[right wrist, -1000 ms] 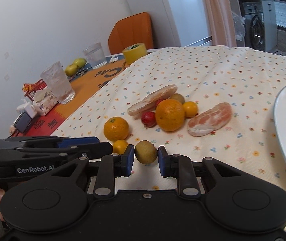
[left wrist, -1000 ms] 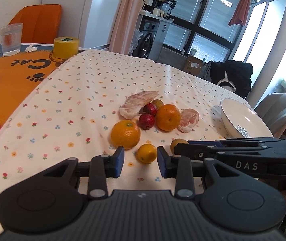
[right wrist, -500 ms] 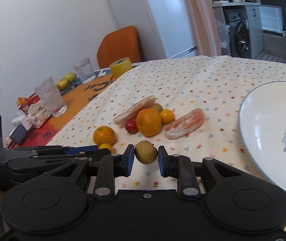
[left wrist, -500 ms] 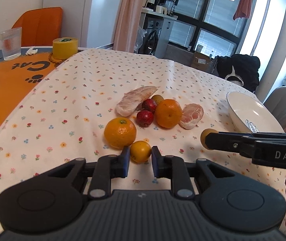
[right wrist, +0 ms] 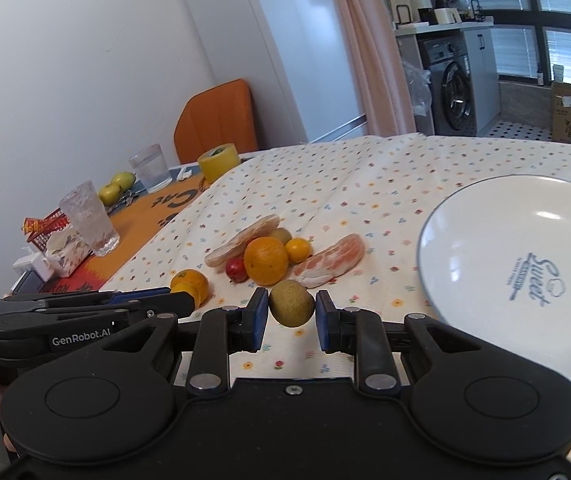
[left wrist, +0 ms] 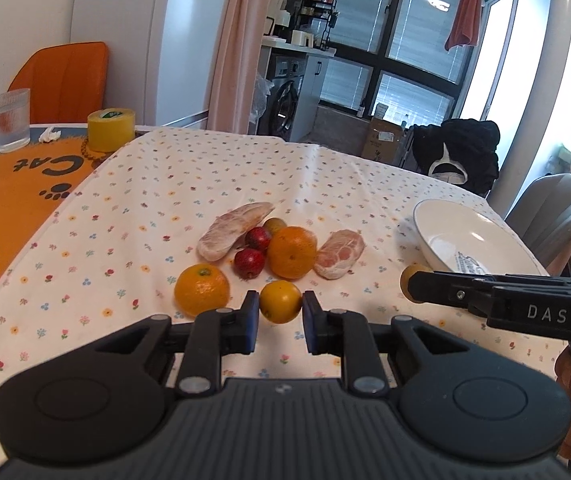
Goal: Organize fruits
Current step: 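Carry the kiwi in the right gripper toward the plate while the left carries the citrus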
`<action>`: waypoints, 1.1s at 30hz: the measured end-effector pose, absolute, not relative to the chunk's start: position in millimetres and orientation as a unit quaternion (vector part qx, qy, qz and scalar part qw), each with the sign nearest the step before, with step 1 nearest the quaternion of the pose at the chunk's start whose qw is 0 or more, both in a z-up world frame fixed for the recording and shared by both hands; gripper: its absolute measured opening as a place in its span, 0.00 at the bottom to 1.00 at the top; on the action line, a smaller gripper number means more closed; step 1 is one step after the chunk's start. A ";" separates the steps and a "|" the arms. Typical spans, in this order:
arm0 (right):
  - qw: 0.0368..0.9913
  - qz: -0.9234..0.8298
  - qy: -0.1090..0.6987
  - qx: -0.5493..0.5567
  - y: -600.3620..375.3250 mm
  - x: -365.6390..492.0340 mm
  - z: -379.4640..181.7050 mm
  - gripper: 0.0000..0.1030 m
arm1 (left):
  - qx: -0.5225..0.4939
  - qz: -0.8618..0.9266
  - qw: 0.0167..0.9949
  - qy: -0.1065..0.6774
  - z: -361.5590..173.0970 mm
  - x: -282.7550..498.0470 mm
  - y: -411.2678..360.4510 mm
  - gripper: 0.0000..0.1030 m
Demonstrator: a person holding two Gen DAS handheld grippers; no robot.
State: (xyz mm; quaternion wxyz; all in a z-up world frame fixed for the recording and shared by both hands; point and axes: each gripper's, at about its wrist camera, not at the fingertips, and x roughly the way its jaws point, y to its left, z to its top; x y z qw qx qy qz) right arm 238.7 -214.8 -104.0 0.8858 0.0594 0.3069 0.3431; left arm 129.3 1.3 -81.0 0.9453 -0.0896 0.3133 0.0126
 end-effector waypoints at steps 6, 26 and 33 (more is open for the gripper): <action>0.893 0.330 0.299 0.067 -230.5 236.6 -99.7 0.23 | -0.084 0.001 0.949 0.304 -73.2 129.7 -12.6 0.20; 0.910 0.294 0.279 0.083 -275.1 236.3 -95.2 0.23 | -0.066 -0.043 0.954 0.288 -59.1 145.4 -61.0 0.20; 0.915 0.279 0.277 0.090 -291.7 239.8 -97.6 0.23 | -0.060 -0.060 0.954 0.286 -58.3 154.9 -77.0 0.20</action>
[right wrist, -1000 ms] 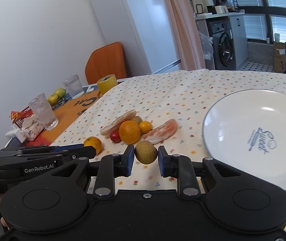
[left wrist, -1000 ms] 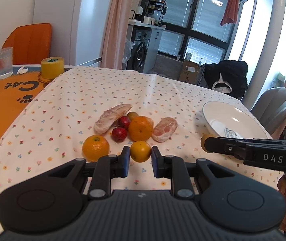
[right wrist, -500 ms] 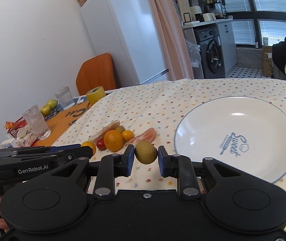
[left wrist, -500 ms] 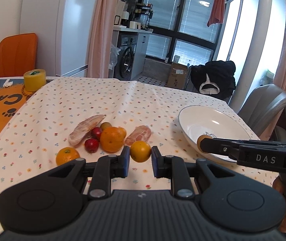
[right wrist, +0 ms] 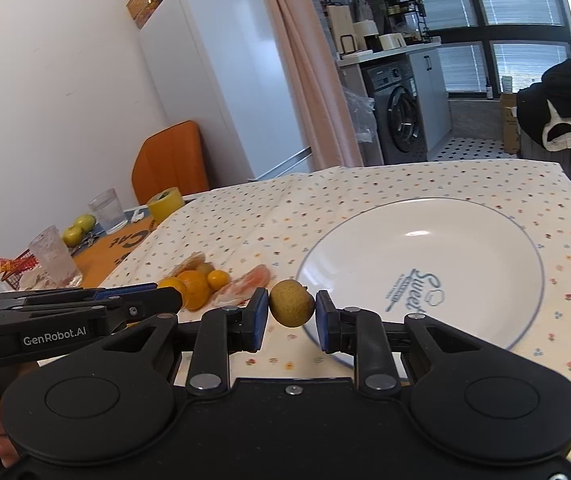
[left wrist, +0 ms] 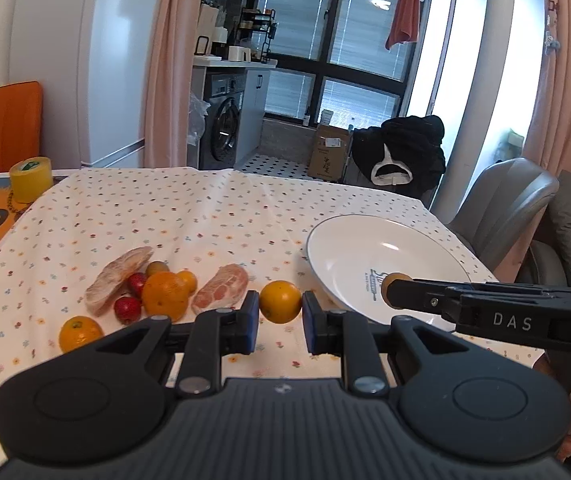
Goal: Organize fruits
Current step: 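Carry the kiwi in the right gripper toward the plate while the left carries the citrus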
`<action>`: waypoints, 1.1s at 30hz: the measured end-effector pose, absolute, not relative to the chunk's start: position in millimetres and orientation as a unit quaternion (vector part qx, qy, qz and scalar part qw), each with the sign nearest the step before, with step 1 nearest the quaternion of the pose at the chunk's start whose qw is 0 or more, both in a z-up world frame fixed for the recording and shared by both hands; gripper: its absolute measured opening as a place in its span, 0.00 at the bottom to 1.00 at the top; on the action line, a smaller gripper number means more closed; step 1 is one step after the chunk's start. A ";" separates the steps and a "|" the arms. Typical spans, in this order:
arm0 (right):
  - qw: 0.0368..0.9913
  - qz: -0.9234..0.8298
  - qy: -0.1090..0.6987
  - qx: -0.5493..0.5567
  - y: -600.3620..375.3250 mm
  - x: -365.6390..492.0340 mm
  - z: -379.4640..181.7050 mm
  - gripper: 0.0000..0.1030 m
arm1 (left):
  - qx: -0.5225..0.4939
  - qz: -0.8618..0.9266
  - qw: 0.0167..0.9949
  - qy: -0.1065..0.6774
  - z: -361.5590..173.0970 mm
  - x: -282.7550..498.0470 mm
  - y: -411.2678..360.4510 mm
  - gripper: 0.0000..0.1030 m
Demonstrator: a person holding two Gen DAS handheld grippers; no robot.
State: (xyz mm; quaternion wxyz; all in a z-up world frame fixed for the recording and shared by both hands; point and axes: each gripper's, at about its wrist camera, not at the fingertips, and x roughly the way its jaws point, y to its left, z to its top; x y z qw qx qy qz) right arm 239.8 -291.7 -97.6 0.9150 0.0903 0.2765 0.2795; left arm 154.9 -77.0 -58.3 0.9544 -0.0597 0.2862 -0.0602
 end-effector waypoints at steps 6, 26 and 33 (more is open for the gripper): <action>0.919 0.265 0.275 0.096 -305.3 244.2 -101.0 0.23 | -0.055 -0.078 0.953 0.288 -60.2 165.4 -91.8 0.20; 0.927 0.216 0.286 0.113 -349.5 262.7 -125.6 0.23 | -0.026 -0.131 0.939 0.317 -75.3 208.6 -155.4 0.20; 0.928 0.205 0.292 0.112 -356.0 265.7 -129.6 0.23 | -0.019 -0.141 0.936 0.323 -79.1 219.1 -168.2 0.20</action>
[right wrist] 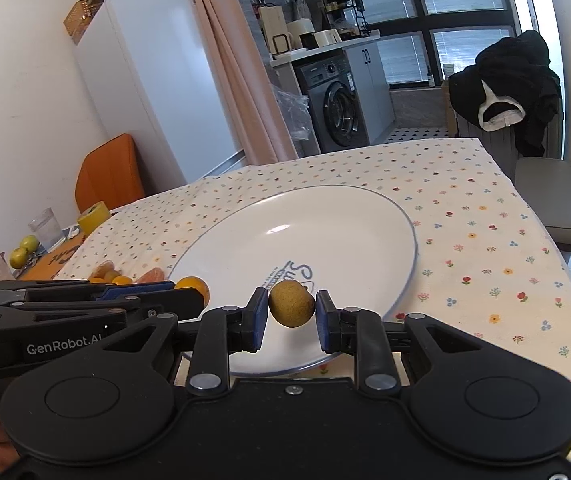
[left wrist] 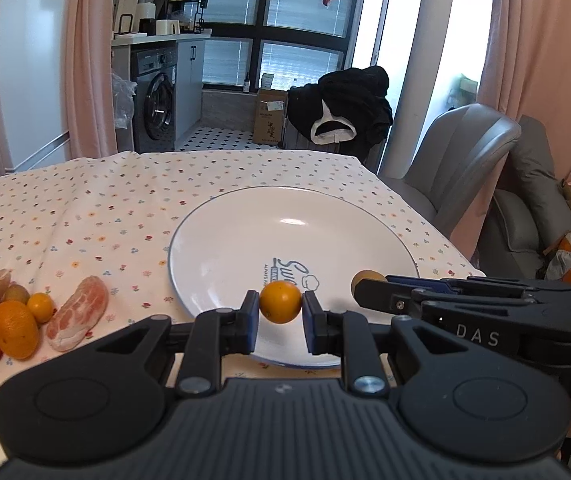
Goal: Organize fruits
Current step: 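Open both grippers to drop the kiwi and yellow citrus onto the plate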
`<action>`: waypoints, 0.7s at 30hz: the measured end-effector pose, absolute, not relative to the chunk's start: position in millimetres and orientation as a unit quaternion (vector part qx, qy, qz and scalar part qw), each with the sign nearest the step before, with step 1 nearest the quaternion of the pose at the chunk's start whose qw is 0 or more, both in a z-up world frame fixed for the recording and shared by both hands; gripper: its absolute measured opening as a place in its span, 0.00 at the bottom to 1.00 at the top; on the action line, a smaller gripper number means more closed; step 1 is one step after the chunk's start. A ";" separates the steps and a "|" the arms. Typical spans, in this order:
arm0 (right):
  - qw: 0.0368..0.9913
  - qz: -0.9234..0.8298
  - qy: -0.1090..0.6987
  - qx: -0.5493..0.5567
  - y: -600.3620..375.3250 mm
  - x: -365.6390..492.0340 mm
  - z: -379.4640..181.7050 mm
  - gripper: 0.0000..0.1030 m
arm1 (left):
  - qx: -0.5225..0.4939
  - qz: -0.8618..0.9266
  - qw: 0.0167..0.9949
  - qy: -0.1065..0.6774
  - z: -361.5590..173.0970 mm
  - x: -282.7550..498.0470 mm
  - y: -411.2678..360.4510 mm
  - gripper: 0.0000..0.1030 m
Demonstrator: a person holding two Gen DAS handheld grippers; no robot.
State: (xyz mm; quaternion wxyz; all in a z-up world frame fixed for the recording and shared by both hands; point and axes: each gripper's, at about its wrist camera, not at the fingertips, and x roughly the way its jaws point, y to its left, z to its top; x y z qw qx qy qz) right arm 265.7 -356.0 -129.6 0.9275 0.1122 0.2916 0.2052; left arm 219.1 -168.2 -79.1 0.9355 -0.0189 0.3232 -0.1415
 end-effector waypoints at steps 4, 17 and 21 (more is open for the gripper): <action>0.930 0.201 0.289 0.106 -356.9 264.6 -128.3 0.24 | -0.019 -0.144 0.933 0.328 -80.4 220.5 -173.6 0.20; 0.930 0.202 0.287 0.108 -356.9 259.7 -121.9 0.28 | -0.020 -0.140 0.934 0.329 -75.0 214.1 -170.5 0.23; 0.929 0.208 0.287 0.107 -350.8 257.1 -119.2 0.28 | -0.026 -0.134 0.935 0.328 -70.6 208.2 -161.3 0.24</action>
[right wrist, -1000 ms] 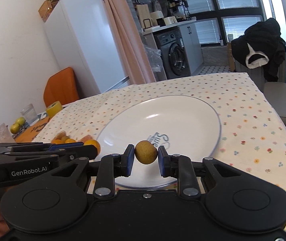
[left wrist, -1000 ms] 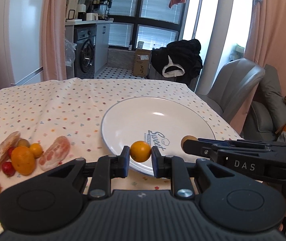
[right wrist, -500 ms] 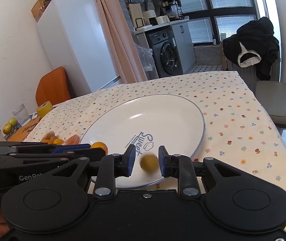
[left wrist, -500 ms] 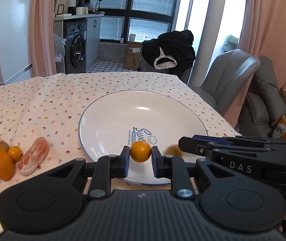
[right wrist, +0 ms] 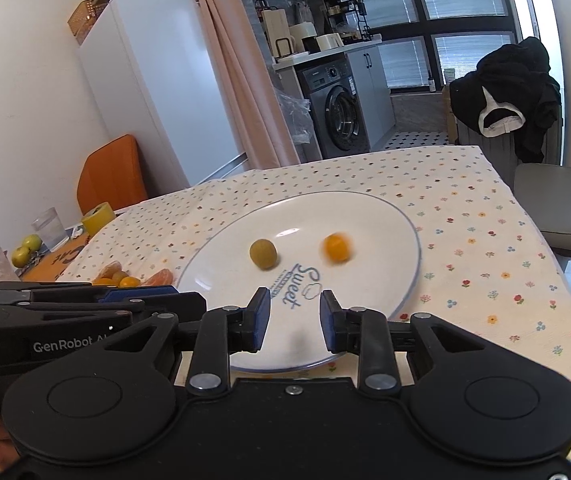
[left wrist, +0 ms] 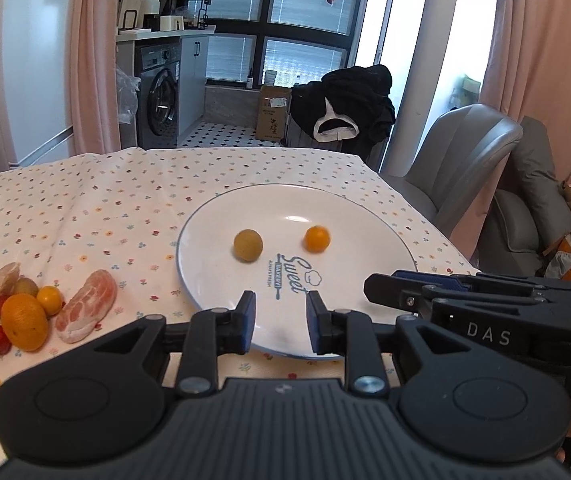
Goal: Organize fruits
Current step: 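Open both grippers to drop the kiwi and yellow citrus onto the plate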
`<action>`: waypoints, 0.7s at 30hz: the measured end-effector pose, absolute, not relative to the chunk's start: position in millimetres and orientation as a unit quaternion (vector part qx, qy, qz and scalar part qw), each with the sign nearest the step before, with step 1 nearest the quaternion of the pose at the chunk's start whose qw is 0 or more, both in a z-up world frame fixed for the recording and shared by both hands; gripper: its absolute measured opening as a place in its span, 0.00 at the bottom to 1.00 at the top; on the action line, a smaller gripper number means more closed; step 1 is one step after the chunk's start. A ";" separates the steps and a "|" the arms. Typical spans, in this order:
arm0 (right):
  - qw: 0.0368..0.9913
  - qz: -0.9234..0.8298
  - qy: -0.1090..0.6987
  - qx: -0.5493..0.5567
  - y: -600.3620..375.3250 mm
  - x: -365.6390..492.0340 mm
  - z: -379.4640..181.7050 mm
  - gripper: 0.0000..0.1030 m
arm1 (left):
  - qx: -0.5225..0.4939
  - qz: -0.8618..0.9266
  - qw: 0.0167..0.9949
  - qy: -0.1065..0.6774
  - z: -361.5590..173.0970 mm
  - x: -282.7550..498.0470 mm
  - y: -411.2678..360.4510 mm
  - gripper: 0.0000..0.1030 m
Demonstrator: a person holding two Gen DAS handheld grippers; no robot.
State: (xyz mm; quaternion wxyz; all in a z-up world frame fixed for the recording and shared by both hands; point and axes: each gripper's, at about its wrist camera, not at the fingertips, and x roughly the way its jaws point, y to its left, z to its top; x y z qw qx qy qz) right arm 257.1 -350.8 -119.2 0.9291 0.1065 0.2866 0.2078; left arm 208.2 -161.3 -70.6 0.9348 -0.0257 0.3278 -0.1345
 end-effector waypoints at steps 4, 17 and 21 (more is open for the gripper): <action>0.928 0.214 0.286 0.103 -342.2 253.7 -115.2 0.33 | -0.034 -0.126 0.936 0.327 -65.9 202.1 -149.7 0.29; 0.927 0.239 0.277 0.088 -308.7 240.2 -101.5 0.48 | -0.050 -0.095 0.947 0.303 -51.8 174.2 -110.0 0.65; 0.925 0.250 0.275 0.085 -296.1 237.1 -97.6 0.52 | -0.053 -0.083 0.950 0.296 -48.8 164.8 -94.0 0.70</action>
